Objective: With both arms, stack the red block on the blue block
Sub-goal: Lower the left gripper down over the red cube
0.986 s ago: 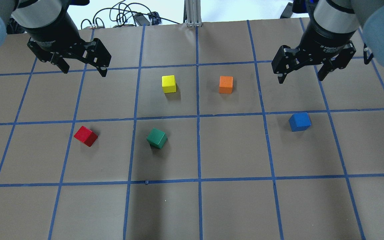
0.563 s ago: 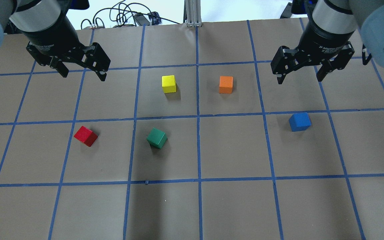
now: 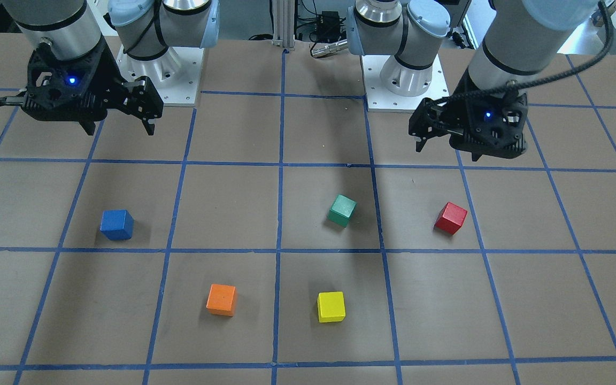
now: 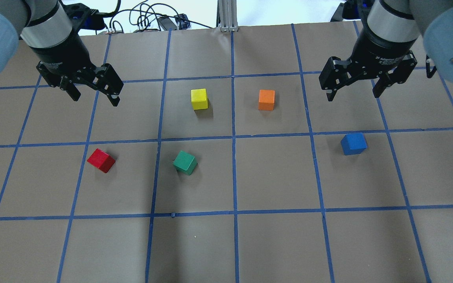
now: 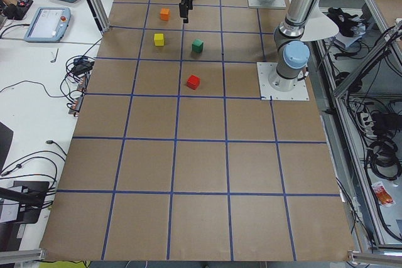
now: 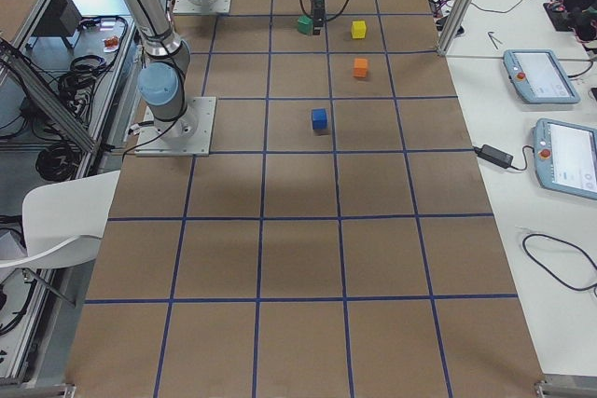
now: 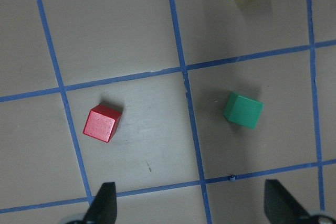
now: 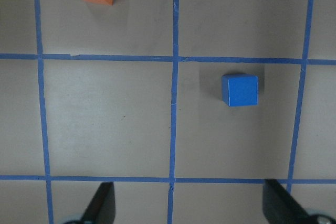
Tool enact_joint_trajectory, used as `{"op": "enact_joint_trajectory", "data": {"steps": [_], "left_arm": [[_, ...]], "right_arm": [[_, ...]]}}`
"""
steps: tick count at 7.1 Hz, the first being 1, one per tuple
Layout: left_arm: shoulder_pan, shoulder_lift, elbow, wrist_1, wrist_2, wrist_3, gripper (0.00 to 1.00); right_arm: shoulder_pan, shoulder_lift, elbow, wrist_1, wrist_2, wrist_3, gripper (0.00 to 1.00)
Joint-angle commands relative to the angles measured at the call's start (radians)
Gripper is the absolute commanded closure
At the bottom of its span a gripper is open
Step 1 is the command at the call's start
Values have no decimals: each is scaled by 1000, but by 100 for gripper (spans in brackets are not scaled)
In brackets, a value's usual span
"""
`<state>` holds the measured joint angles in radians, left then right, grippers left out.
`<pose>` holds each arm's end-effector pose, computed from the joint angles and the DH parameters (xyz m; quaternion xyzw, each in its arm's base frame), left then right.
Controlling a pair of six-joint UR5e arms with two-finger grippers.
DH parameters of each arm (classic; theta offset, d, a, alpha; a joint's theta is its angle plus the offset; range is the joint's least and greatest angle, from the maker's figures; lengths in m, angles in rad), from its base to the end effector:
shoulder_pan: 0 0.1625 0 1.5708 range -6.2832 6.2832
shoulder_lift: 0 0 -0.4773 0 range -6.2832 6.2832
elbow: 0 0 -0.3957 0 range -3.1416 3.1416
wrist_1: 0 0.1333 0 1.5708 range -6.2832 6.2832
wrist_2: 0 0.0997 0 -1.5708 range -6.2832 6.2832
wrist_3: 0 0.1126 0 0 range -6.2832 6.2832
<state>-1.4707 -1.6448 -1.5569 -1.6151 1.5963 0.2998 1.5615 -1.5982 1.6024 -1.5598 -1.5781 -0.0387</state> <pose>-0.0780 -0.5281 0.4924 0.1002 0.9935 0.0537 0.0021 0.1280 -0.4818 0.5239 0.0147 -0.9999 -0.0077 0.0035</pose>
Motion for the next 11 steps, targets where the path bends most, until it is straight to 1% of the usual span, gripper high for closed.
{"op": "enact_joint_trajectory", "data": {"steps": [1,2,4,5,7,8,9,11], "left_arm": [[78,-20,-102,64,5,106,0],[93,-21,-185,143,10,157,0],[162,-32,-367,381,10,215,0],[191,-33,-420,430,11,275,0],[199,-62,-510,559,16,335,0],[201,-76,-535,614,16,366,0],[201,-98,-534,644,16,369,0],[205,-127,-537,704,16,444,0]], "right_arm": [[0,0,4,0,0,0,0],[0,0,5,-2,0,6,0],[0,1,4,-2,0,-1,0],[0,1,5,-2,0,-4,0],[0,1,5,-2,0,-4,0],[0,1,5,-3,-2,-7,0],[0,1,5,-3,0,-6,0],[0,1,5,-2,-3,-6,0]]}}
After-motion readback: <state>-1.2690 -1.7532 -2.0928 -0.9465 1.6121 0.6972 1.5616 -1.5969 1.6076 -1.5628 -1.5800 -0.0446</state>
